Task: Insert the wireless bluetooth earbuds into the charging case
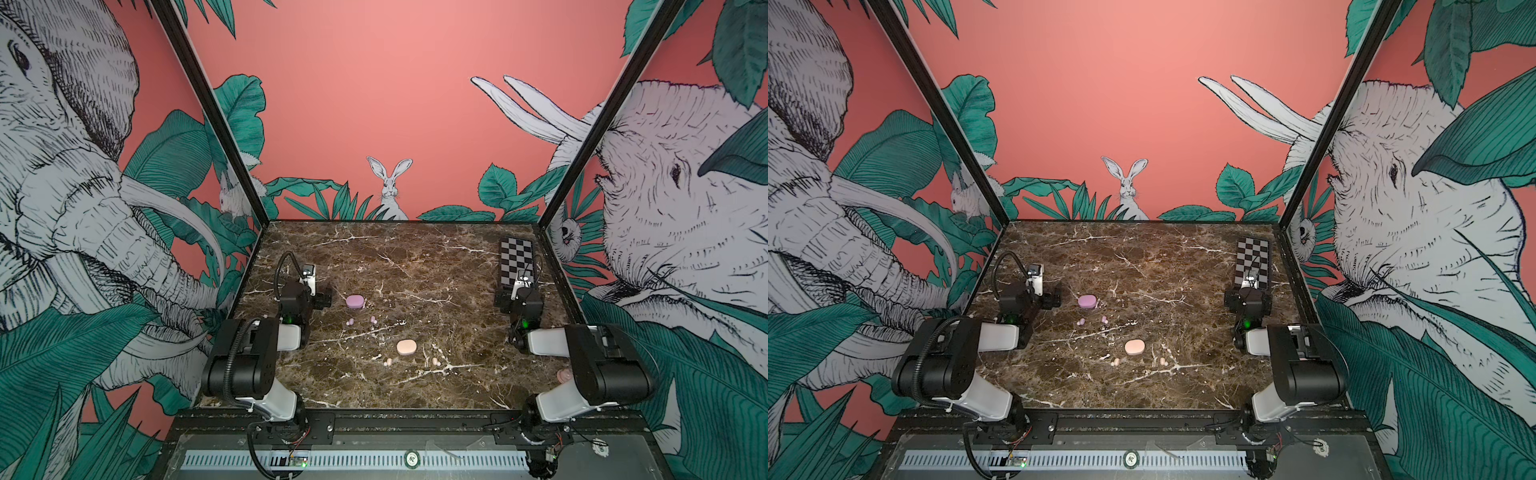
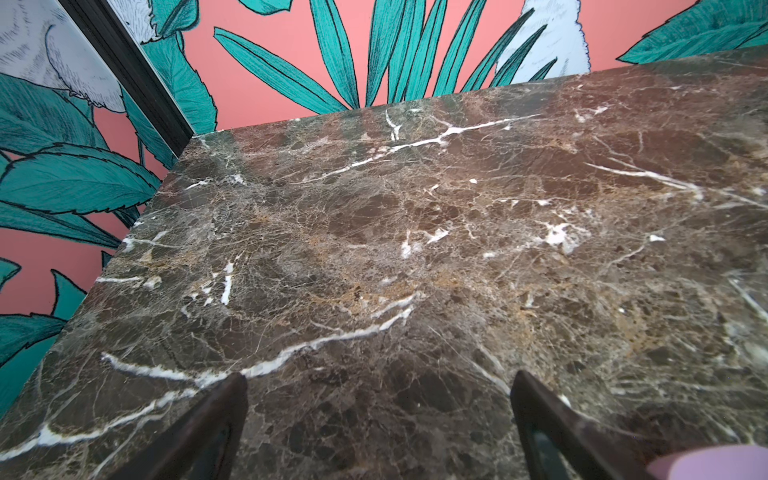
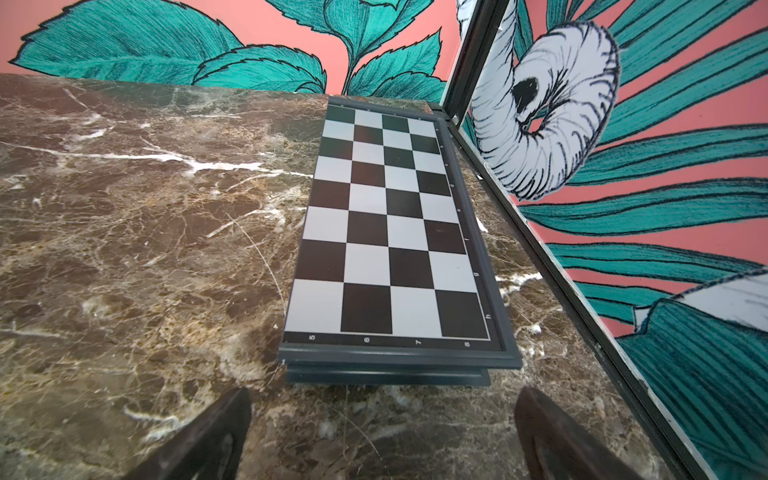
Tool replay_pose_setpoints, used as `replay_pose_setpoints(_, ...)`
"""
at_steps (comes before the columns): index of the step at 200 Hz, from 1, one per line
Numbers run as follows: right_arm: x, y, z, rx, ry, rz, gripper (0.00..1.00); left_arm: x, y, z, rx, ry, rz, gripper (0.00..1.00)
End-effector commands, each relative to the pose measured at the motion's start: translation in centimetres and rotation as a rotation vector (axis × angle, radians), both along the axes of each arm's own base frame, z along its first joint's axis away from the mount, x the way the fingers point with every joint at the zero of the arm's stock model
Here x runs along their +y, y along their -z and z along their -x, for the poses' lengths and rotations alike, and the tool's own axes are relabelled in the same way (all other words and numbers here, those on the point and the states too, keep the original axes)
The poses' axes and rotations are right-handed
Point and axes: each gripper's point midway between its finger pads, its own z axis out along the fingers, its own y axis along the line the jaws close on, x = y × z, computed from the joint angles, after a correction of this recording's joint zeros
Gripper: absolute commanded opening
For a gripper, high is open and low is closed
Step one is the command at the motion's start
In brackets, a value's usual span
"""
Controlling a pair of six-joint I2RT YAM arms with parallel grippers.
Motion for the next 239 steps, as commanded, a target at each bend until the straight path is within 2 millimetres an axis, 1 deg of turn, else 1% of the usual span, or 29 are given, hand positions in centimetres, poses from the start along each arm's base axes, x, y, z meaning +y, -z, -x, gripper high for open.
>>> replay_pose_setpoints(1, 0.0, -1.3, -0.5, -0.050, -0.001, 0.002, 0.98, 0.3, -0.4, -0.2, -0.011, -0.015, 0.008, 0.99)
replay_pose_setpoints(22, 0.0, -1.4, -0.5, -0.052, -0.001, 0.002, 0.98, 0.4, -0.4, -0.2, -0.011, -0.017, 0.006, 0.99)
replay_pose_setpoints(33, 0.0, -1.4, -0.4, -0.052, 0.000, 0.001, 0.98, 0.9, -0.5, -0.3, -0.013, -0.049, 0.000, 0.99)
replay_pose_setpoints(41, -0.3, -2.2, -0.6, -0.080, 0.020, 0.004, 0.98, 1.4, -1.0, -0.4, -0.024, -0.083, -0.005, 0.99)
replay_pose_setpoints(51, -0.5, -2.7, -0.2, -0.055, 0.032, 0.011, 0.98, 1.9, -1.7, -0.5, 0.008, -0.124, -0.021, 0.99)
replay_pose_setpoints(63, 0.4, -5.3, 0.2, -0.038, -0.011, 0.024, 0.98, 1.4, -3.2, -0.4, 0.066, -0.112, -0.046, 0.99)
replay_pose_setpoints(68, 0.6, -6.2, 0.2, -0.051, -0.015, 0.025, 0.98, 1.0, -4.8, -0.7, 0.048, -0.108, -0.052, 0.99)
replay_pose_setpoints(75, 1.2, -8.7, 0.5, -0.112, -0.024, 0.010, 0.98, 0.7, -6.7, -0.7, 0.002, -0.121, -0.041, 0.99)
replay_pose_setpoints(82, 1.6, -10.6, 0.7, -0.164, -0.023, -0.019, 0.98, 0.7, -8.7, -0.4, -0.049, -0.164, -0.015, 0.99)
replay_pose_setpoints(98, 1.6, -15.4, 1.4, -0.303, 0.025, -0.186, 0.98, 0.8, -12.7, 0.5, -0.132, -0.230, 0.096, 0.99)
replay_pose_setpoints(109, 1.0, -17.2, 2.0, -0.314, 0.098, -0.303, 0.98, 1.1, -14.5, 1.1, -0.141, -0.270, 0.187, 0.99)
replay_pose_setpoints(116, 0.6, -17.6, 2.7, -0.282, 0.156, -0.397, 0.98, 1.3, -15.8, 1.3, -0.152, -0.293, 0.242, 0.99)
replay_pose_setpoints(117, 0.6, -18.2, 2.7, -0.299, 0.155, -0.415, 0.98, 1.4, -15.9, 1.4, -0.151, -0.298, 0.251, 0.99)
replay_pose_setpoints(118, 0.7, -17.8, 2.8, -0.275, 0.158, -0.424, 0.98, 1.4, -15.9, 1.4, -0.148, -0.305, 0.260, 0.99)
replay_pose_setpoints(121, 0.9, -18.2, 2.8, -0.267, 0.148, -0.451, 0.98, 1.8, -15.9, 1.7, -0.132, -0.338, 0.293, 0.99)
replay_pose_setpoints(124, 1.7, -18.9, 2.7, -0.266, 0.099, -0.482, 0.98, 2.2, -16.3, 2.0, -0.127, -0.377, 0.341, 0.99)
replay_pose_setpoints(127, 2.4, -19.3, 2.5, -0.261, 0.056, -0.495, 0.98, 2.6, -15.7, 2.6, -0.087, -0.429, 0.383, 0.99)
replay_pose_setpoints(135, 4.4, -20.5, 2.1, -0.264, -0.062, -0.533, 0.98, 3.4, -15.7, 3.7, -0.037, -0.521, 0.489, 0.99)
replay_pose_setpoints(153, 6.0, -21.2, 1.8, -0.271, -0.115, -0.677, 0.98, 3.4, -16.8, 5.0, 0.032, -0.483, 0.577, 0.99)
replay_pose_setpoints(165, 7.1, -22.0, 1.7, -0.293, -0.177, -0.721, 0.98, 3.5, -17.7, 5.9, 0.031, -0.465, 0.563, 0.99)
replay_pose_setpoints(173, 7.9, -22.6, 1.8, -0.260, -0.187, -0.740, 0.98, 3.4, -18.1, 6.6, 0.028, -0.453, 0.561, 0.99)
replay_pose_setpoints(183, 9.3, -22.9, 1.9, -0.160, -0.194, -0.717, 0.98, 3.1, -18.3, 7.4, 0.026, -0.439, 0.579, 0.99)
replay_pose_setpoints(195, 11.6, -22.7, 2.2, -0.023, -0.226, -0.697, 0.98, 2.9, -17.9, 8.5, 0.035, -0.425, 0.594, 0.99)
replay_pose_setpoints(206, 14.4, -23.2, 2.3, 0.038, -0.299, -0.715, 0.98, 2.4, -17.2, 9.3, 0.062, -0.394, 0.580, 0.99)
replay_pose_setpoints(214, 15.7, -23.1, 2.4, 0.070, -0.318, -0.705, 0.98, 2.1, -16.7, 10.0, 0.089, -0.377, 0.559, 0.99)
replay_pose_setpoints(230, 19.1, -22.9, 2.7, 0.165, -0.368, -0.625, 0.98, 2.9, -15.1, 11.7, 0.163, -0.430, 0.499, 0.99)
replay_pose_setpoints(233, 19.3, -22.1, 2.8, 0.197, -0.348, -0.601, 0.98, 3.1, -14.8, 12.1, 0.180, -0.442, 0.485, 0.99)
replay_pose_setpoints(235, 19.6, -22.6, 2.8, 0.197, -0.340, -0.592, 0.98, 3.3, -14.5, 12.4, 0.191, -0.453, 0.474, 0.99)
replay_pose_setpoints(239, 20.2, -22.5, 2.8, 0.218, -0.332, -0.572, 0.98, 3.6, -14.1, 12.9, 0.213, -0.472, 0.451, 0.99)
